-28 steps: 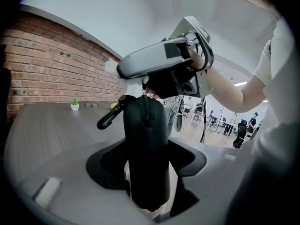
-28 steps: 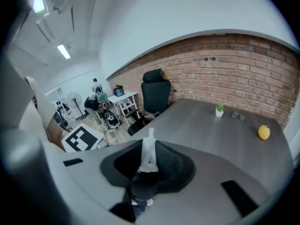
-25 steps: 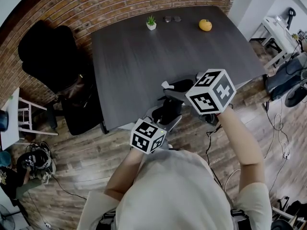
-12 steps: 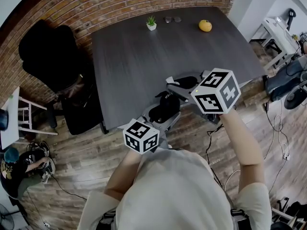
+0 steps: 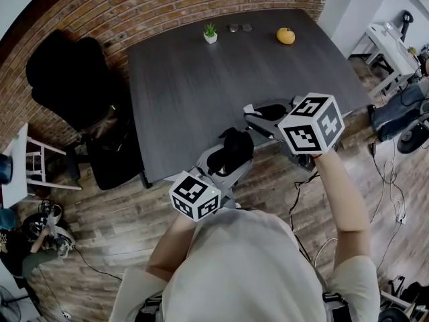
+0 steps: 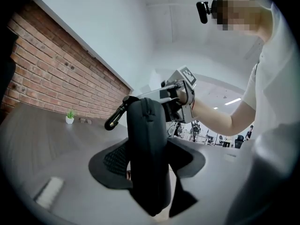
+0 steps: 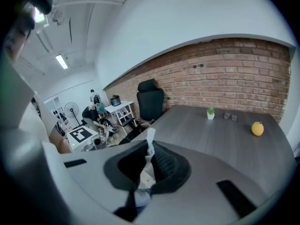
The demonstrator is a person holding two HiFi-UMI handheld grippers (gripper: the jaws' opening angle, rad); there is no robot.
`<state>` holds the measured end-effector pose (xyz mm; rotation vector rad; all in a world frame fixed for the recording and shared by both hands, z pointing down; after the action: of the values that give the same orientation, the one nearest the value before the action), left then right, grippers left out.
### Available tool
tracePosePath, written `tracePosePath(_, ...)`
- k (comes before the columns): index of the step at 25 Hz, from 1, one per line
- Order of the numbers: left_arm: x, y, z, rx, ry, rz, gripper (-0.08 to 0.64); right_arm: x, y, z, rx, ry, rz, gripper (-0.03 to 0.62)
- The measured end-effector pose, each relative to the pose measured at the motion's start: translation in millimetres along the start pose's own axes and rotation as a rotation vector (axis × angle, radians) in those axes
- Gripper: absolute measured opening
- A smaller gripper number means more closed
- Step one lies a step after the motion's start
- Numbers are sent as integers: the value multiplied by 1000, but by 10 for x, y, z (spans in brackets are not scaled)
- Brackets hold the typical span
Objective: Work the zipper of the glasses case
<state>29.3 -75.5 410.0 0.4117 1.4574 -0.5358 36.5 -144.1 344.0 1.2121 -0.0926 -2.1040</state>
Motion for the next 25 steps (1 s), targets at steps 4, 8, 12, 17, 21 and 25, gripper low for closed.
tracePosePath(4,29,-8,-10,0,10,4,233,-86,93,13,-4,6,31,17)
tracePosePath(8,87,-34,-43,5,45,-30,232,-187,175,35,-5,15,71,17)
tracePosePath(12,229,-139,-92,20,112,-86,232,-338,202,90,3,15,109,17)
tracePosePath(17,399,-224,-110,39,154,-99,232,-438,220,116,10,37,152,17)
tracePosePath(21,497,-303,-142,61,190,-130,233,-538,210,149,-7,46,158,17)
tracePosePath(25,556,-364,-163,78,208,-128,233,-682,198,211,-26,50,167,17)
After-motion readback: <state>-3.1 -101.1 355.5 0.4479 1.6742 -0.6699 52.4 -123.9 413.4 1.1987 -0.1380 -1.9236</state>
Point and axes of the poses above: the fingertips, and each gripper's own axes: z forward along the fingers, y to its right, x out of its top, the point moved 1 cm from there along -z, backward along the fingers, and after that the axes turned 14 degrees about z, right-handed, at the moved point
